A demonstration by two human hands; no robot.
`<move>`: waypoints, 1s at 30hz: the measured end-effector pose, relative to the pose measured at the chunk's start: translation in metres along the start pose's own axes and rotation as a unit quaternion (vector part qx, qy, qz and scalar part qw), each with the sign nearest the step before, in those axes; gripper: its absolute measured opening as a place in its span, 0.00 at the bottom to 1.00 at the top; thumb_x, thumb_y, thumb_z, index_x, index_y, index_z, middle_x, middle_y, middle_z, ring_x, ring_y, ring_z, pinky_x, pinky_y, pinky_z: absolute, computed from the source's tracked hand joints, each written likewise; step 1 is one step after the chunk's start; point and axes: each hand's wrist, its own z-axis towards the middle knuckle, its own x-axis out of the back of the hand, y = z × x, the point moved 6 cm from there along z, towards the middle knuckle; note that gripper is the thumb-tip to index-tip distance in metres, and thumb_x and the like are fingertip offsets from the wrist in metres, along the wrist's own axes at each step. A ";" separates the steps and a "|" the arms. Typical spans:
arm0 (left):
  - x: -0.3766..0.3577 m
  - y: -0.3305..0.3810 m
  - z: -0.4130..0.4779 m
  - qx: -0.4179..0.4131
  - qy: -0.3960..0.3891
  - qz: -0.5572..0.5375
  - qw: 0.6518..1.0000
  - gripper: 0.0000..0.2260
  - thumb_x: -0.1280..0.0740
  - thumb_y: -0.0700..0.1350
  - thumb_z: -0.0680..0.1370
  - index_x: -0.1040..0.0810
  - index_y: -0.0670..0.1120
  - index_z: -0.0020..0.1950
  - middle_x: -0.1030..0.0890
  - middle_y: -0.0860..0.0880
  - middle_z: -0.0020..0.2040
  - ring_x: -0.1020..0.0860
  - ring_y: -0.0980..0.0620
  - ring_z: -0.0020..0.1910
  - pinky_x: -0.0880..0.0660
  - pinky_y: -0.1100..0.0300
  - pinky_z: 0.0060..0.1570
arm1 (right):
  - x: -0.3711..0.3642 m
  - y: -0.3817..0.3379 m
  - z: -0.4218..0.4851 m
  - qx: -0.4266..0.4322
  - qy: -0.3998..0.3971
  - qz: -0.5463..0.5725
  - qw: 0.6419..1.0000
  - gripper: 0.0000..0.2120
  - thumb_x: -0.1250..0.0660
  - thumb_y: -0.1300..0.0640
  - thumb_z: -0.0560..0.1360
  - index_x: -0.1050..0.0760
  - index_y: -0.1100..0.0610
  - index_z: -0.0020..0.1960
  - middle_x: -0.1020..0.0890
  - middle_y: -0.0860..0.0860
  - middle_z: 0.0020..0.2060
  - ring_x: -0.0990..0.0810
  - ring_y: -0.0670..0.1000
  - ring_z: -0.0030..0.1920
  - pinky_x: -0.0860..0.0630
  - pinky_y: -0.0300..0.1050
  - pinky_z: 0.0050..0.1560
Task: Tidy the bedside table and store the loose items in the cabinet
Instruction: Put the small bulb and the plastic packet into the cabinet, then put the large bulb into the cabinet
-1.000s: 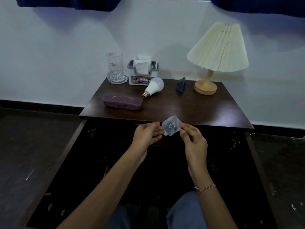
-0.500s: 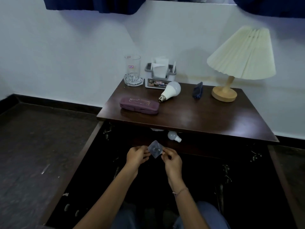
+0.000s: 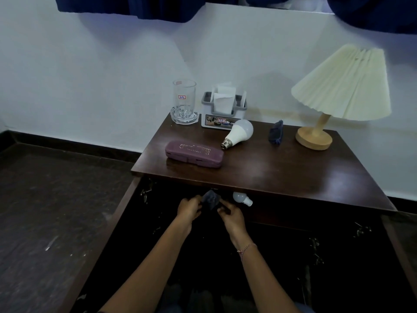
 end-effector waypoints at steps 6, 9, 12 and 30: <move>0.002 -0.018 -0.034 0.004 -0.022 -0.064 0.998 0.12 0.43 0.38 0.79 0.27 0.35 0.59 0.22 0.43 0.44 0.23 0.49 0.44 0.28 0.56 0.51 | 0.020 0.007 -0.036 0.023 0.016 0.022 0.999 0.15 0.37 0.63 0.77 0.25 0.52 0.61 0.20 0.47 0.53 0.22 0.39 0.52 0.25 0.28 0.46; -0.006 -0.019 -0.055 -0.001 -0.050 -0.069 0.996 0.10 0.42 0.39 0.79 0.25 0.37 0.56 0.21 0.44 0.44 0.22 0.50 0.43 0.26 0.60 0.44 | 0.033 -0.006 -0.047 0.051 0.019 0.031 0.998 0.14 0.37 0.63 0.76 0.24 0.53 0.60 0.19 0.42 0.53 0.22 0.35 0.51 0.27 0.23 0.43; -0.012 -0.016 -0.076 -0.011 -0.065 -0.052 0.996 0.09 0.40 0.37 0.77 0.23 0.38 0.54 0.20 0.44 0.45 0.22 0.50 0.44 0.26 0.62 0.40 | 0.044 -0.025 -0.057 0.079 0.019 0.034 0.996 0.14 0.37 0.64 0.76 0.23 0.55 0.60 0.19 0.44 0.53 0.21 0.38 0.54 0.26 0.28 0.51; -0.088 0.182 -0.114 -0.285 -0.056 0.142 0.946 0.10 0.42 0.36 0.76 0.23 0.39 0.40 0.20 0.35 0.46 0.20 0.40 0.45 0.22 0.55 0.43 | 0.109 -0.179 -0.020 0.152 0.069 0.151 0.974 0.13 0.41 0.67 0.78 0.26 0.65 0.61 0.21 0.55 0.53 0.23 0.49 0.54 0.24 0.40 0.57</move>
